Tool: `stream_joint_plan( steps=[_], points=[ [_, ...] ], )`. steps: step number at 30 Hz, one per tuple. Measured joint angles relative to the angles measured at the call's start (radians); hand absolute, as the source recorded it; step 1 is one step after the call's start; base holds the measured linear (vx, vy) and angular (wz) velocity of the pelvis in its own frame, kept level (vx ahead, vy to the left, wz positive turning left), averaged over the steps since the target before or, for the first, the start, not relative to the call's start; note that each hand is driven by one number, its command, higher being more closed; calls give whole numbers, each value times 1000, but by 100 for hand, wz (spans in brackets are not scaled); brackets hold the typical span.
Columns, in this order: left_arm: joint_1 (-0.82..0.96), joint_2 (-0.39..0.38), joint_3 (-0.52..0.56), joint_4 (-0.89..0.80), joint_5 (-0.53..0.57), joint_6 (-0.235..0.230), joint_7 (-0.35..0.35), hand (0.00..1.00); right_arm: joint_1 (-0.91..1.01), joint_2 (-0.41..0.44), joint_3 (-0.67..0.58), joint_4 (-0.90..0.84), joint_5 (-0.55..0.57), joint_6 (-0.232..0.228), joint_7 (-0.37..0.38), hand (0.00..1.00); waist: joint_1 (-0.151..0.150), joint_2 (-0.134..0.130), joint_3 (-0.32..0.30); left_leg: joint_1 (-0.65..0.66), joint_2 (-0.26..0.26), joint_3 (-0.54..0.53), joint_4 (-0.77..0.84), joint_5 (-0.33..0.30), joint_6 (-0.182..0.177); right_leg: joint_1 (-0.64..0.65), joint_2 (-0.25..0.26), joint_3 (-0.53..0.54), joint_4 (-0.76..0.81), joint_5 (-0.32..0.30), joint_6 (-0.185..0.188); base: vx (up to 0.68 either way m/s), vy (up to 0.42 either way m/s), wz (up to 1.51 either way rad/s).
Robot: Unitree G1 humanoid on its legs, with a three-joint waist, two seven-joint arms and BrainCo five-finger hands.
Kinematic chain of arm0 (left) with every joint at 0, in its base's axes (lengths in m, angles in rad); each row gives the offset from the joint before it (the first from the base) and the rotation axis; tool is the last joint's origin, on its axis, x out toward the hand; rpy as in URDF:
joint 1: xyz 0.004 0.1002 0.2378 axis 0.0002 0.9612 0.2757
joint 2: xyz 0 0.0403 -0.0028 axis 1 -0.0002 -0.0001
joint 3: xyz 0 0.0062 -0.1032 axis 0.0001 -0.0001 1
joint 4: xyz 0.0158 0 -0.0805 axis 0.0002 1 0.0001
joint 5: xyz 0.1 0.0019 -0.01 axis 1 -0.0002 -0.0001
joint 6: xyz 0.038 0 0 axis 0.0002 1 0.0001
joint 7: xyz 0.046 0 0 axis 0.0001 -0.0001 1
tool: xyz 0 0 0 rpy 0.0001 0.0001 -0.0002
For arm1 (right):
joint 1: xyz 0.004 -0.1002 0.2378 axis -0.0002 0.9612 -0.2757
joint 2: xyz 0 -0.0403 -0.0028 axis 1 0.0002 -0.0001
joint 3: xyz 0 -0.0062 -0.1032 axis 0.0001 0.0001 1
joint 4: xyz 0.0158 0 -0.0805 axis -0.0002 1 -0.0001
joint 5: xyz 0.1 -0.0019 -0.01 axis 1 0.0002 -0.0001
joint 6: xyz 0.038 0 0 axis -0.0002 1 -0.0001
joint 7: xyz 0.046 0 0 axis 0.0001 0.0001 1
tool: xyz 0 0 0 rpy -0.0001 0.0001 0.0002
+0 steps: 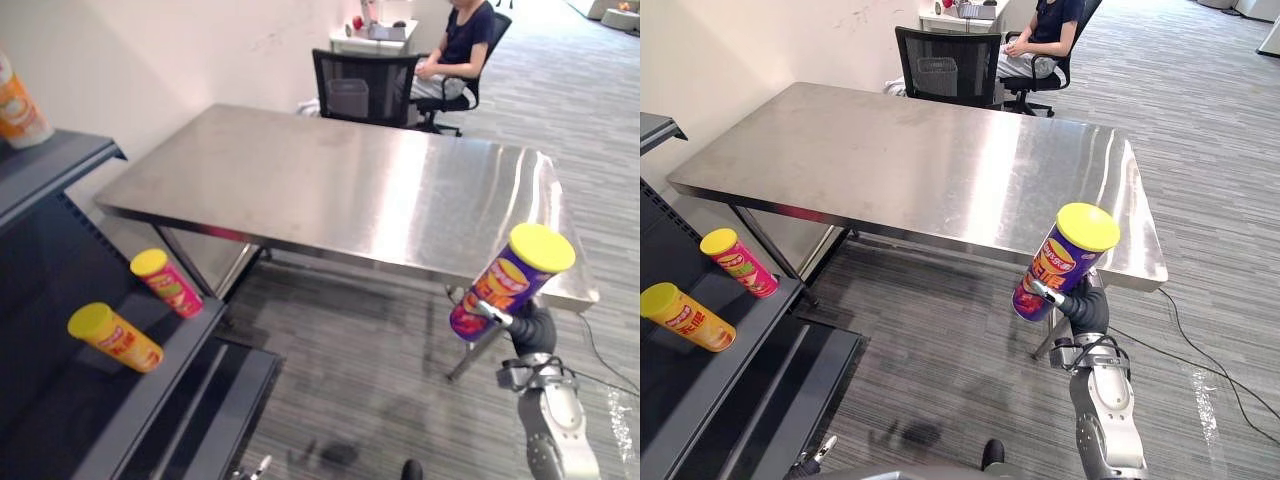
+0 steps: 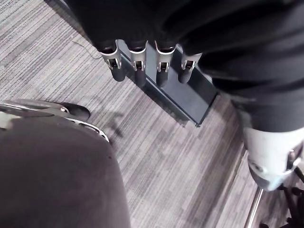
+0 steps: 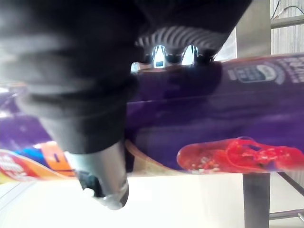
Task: Put the gum and the chips on the shelf.
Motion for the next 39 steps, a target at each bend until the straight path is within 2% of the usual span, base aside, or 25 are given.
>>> stream_joint_plan(
  steps=[9,12,15,18,19,21,22,23,24,25,26,27,28,30,32,33,35,36,37,38,39],
  points=[
    [1,-4,1,1,1,2,9,0,-35,0,15,-2,-1,-7,-17,100,3,7,-9,-7,-4,-43,1,1,1,22,-4,-43,-9,-1,1,5,-5,13],
    [-8,-6,2,2,-4,10,10,0,-66,-1,42,-1,-1,-15,-20,100,4,15,0,-44,-6,-90,36,2,3,-13,-21,-72,80,-45,-3,-11,13,38],
    [-22,-13,2,1,-33,13,-1,0,-152,-1,95,1,-1,-25,-22,100,9,19,38,-92,-14,-168,105,2,3,-40,-52,-129,210,-116,-8,-92,-11,70],
    [-22,-24,2,-1,-50,12,-43,0,-266,-9,122,25,-2,-34,-29,100,41,44,76,-162,-4,-248,163,2,1,-54,-52,-204,253,-141,-24,-151,-72,75],
    [-20,-33,10,3,-78,14,-49,0,-310,-15,124,58,-3,-35,-20,100,58,62,99,-181,4,-259,173,0,5,-57,-52,-226,263,-157,-28,-197,-65,50],
    [-1,-50,12,34,-137,21,-65,0,-312,-20,124,94,-4,-34,-6,100,73,89,118,-193,28,-193,158,-11,134,-54,-55,-248,293,-170,-24,-180,-125,71],
    [8,-52,17,57,-184,23,-92,0,-280,-24,120,94,-4,-36,8,100,60,68,125,-172,38,-108,109,-15,227,-46,-83,-251,319,-205,-40,-41,-142,102],
    [8,-49,24,72,-194,24,-103,0,-264,-30,116,94,-5,-38,11,100,54,64,127,-156,46,-51,85,-17,225,-35,-106,-283,315,-213,-46,-43,-84,147],
    [10,-53,36,84,-198,27,-123,0,-230,-38,82,91,-9,-44,23,100,40,58,127,-185,72,51,164,5,220,-35,-146,-349,347,-230,-58,-49,-61,152],
    [23,-58,39,84,-205,35,-147,0,-208,-45,38,88,-9,-44,29,100,31,76,124,-203,82,151,268,137,322,-36,-192,-406,433,-278,-53,-59,-89,164],
    [29,-58,35,77,-206,38,-156,0,-197,-45,18,87,-8,-46,28,100,21,79,125,-215,74,180,264,169,287,-35,-214,-421,468,-305,-35,-60,-98,175],
    [36,-56,25,69,-208,40,-173,0,-167,-48,-31,87,-6,-49,28,100,13,51,127,-202,33,191,177,262,245,-19,-263,-477,487,-326,-27,-66,-73,168],
    [27,-46,30,68,-207,44,-191,0,-150,-50,-70,79,-7,-50,27,100,13,51,123,-186,21,218,133,286,231,4,-286,-539,475,-324,-27,-64,-27,149],
    [55,-54,30,71,-206,56,-199,0,-149,-45,-86,79,-4,-52,11,100,8,53,122,-183,50,272,230,200,208,32,-296,-605,479,-325,-26,-18,-41,100],
    [69,-54,16,79,-205,62,-198,0,-149,-54,-88,77,-4,-53,-7,100,5,53,121,-140,52,281,203,168,157,42,-302,-645,480,-317,-7,-46,12,70],
    [72,-54,9,82,-205,63,-198,0,-149,-54,-92,76,-4,-54,-11,100,5,55,120,-134,51,280,181,166,148,38,-302,-653,483,-315,-6,-53,84,43],
    [72,-57,-9,108,-204,62,-197,0,-144,-48,-96,74,-7,-54,-25,100,7,56,119,-108,25,281,93,141,95,23,-324,-675,518,-311,1,-28,133,34],
    [74,-56,-11,108,-204,61,-197,0,-139,-48,-98,73,-8,-55,-30,100,7,55,118,-100,13,283,68,132,81,19,-337,-677,533,-310,3,9,165,31],
    [73,-43,-20,106,-203,54,-202,0,-129,-39,-100,72,-11,-56,-41,100,10,52,116,-90,-16,284,42,131,80,13,-370,-676,556,-305,8,1,156,23],
    [71,-34,-31,107,-202,49,-194,0,-122,-30,-100,72,-12,-56,-47,100,12,34,122,-94,-36,283,37,126,88,12,-387,-675,561,-289,18,-5,149,18],
    [71,-32,-33,107,-201,48,-193,0,-119,-26,-100,72,-12,-56,-50,100,14,29,123,-94,-45,282,37,123,92,12,-393,-673,558,-279,20,-19,133,7]
  ],
)
